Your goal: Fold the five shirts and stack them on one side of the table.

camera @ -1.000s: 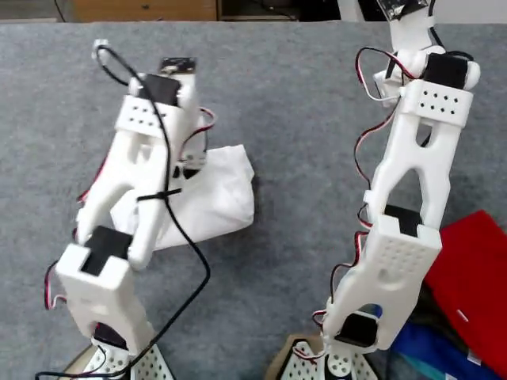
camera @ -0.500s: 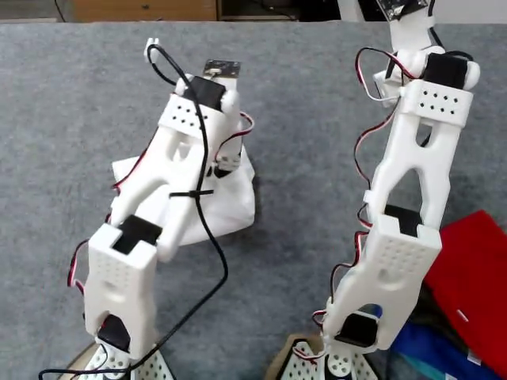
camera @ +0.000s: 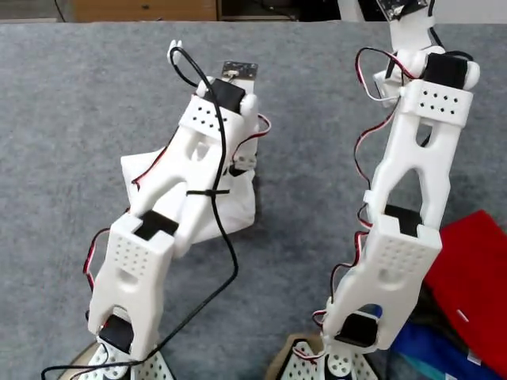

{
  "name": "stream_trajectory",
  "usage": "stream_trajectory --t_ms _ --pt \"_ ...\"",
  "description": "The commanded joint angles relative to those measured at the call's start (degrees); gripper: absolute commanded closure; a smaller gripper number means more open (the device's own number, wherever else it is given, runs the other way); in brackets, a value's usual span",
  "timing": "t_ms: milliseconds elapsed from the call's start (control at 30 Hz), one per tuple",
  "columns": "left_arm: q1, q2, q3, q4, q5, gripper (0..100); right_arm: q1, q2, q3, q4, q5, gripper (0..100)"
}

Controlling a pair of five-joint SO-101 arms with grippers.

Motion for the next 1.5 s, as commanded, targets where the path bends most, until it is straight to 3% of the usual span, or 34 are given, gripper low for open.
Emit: stream_trajectory --t_ms 0,200,300,467,633,767,867,1133,1300,1467 --pt "0.44 0.40 -4.40 0.70 0.35 98 0.48 -0.31 -3.30 -1.05 -0.09 99.4" --pt "0.44 0.84 -6.77 0.70 0.44 97 0.40 -0.31 -3.30 -1.05 -0.09 99.4" --pt "0.18 0.75 -6.77 0.70 1.14 89 0.40 -0.22 -3.30 -1.05 -0.09 99.4" --pt "-0.62 -1.80 -6.24 0.70 9.58 74 0.40 -0.22 -3.30 -1.05 -0.09 99.4" --pt "-4.04 -7.43 -6.68 0.70 9.14 76 0.31 -0.22 -3.21 -0.97 -0.09 99.4" --pt "-12.48 -9.36 -5.98 0.70 6.33 87 -0.92 -0.48 -3.12 0.26 -0.09 99.4" --pt "-17.41 -8.75 -1.93 0.53 5.27 98 -4.79 -1.01 -4.79 4.66 -0.09 99.4" --pt "-24.00 -3.12 2.81 0.26 2.37 98 -23.69 -1.80 -7.16 19.96 -0.53 99.4" --pt "-28.84 -4.26 2.81 0.26 -0.26 98 -29.76 -4.97 -3.74 20.40 -2.29 99.4" --pt "-32.79 -3.74 2.90 0.26 -2.46 98 -36.97 -12.70 10.77 20.13 -2.02 99.4"
